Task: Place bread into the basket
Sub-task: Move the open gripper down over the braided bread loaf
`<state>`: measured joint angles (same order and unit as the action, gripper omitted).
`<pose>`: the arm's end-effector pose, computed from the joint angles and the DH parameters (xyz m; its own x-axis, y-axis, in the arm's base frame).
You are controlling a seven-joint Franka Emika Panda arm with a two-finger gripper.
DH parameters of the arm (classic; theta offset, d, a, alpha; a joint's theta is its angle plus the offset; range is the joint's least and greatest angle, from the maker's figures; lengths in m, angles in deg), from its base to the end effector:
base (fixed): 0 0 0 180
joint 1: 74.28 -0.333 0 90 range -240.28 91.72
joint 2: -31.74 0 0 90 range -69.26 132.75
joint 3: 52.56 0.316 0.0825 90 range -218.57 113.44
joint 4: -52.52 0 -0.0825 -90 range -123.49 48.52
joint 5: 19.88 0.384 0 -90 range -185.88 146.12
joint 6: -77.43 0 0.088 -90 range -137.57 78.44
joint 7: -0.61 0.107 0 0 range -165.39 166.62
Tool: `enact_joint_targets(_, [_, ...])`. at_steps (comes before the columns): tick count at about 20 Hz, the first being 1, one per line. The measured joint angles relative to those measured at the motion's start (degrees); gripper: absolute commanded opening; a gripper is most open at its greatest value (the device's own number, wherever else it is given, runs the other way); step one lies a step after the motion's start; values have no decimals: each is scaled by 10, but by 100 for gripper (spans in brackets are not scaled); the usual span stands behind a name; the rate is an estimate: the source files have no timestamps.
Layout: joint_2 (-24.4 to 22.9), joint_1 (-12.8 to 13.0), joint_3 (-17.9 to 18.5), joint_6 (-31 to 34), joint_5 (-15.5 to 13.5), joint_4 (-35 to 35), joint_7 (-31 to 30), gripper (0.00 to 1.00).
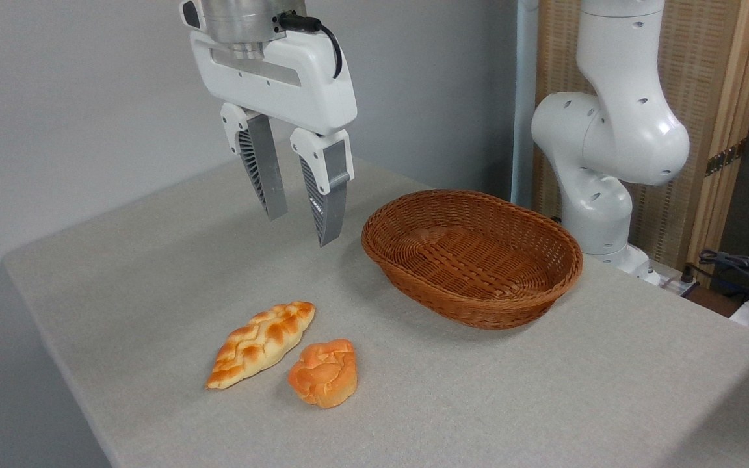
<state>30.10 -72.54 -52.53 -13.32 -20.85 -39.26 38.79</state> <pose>0.5465 -0.0181 0.6268 0.7673 -0.6411 0.0188 -0.6412 -0.7673 0.0067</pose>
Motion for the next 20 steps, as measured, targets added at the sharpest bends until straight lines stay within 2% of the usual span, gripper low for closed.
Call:
enact_joint_targets(14, [2,0,0,1,0,-2,5,100])
enact_joint_targets(20, [22,9,-8,-6,0,-14,6,100])
